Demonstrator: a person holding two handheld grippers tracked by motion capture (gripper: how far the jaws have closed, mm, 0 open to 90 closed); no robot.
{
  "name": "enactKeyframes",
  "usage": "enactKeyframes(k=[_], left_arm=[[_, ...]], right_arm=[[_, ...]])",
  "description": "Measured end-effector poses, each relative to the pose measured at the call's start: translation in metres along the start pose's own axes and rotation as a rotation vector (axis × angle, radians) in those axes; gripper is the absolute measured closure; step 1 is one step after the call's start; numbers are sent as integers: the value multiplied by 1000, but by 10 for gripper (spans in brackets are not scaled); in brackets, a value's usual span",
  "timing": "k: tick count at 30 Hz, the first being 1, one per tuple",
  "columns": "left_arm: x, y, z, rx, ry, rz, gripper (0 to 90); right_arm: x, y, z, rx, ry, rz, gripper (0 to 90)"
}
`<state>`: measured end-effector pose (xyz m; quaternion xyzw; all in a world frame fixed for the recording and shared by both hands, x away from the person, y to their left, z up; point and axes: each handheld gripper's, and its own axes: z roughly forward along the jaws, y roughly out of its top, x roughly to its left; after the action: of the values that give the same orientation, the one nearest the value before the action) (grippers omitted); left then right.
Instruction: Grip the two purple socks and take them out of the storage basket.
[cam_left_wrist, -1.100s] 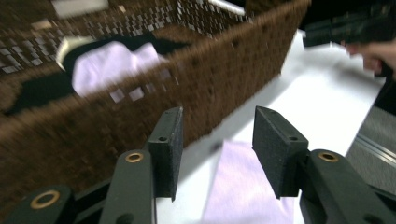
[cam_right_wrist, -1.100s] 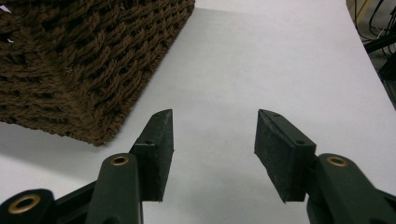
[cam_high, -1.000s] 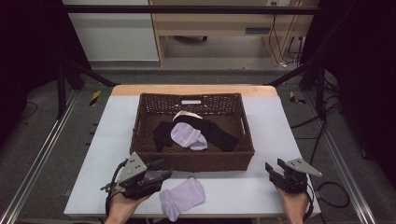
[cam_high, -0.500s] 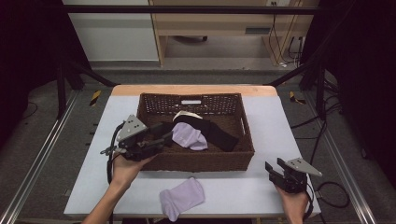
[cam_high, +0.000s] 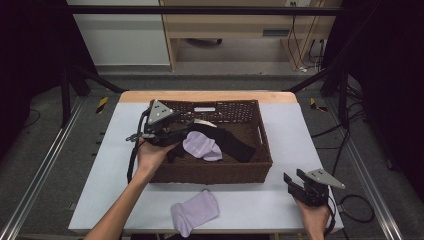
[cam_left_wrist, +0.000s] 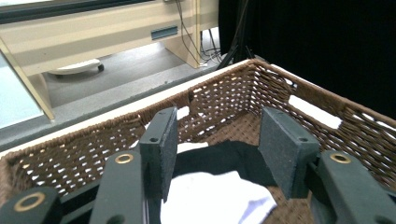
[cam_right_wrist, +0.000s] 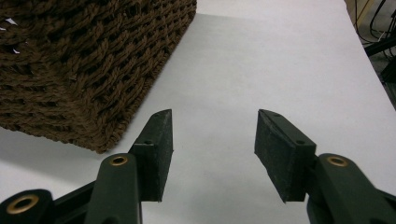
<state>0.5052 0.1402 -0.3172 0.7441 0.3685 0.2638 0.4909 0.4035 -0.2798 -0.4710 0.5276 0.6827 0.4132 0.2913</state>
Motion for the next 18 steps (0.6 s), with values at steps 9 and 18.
enactKeyframes(k=[9,18], left_arm=[[1,-7,54,76,51,36,488],[-1,-22,89,154,18,29,509]], right_arm=[[-2,0,-1,-6,4,7,469],[-1,0,-1,-6,8,5,470]])
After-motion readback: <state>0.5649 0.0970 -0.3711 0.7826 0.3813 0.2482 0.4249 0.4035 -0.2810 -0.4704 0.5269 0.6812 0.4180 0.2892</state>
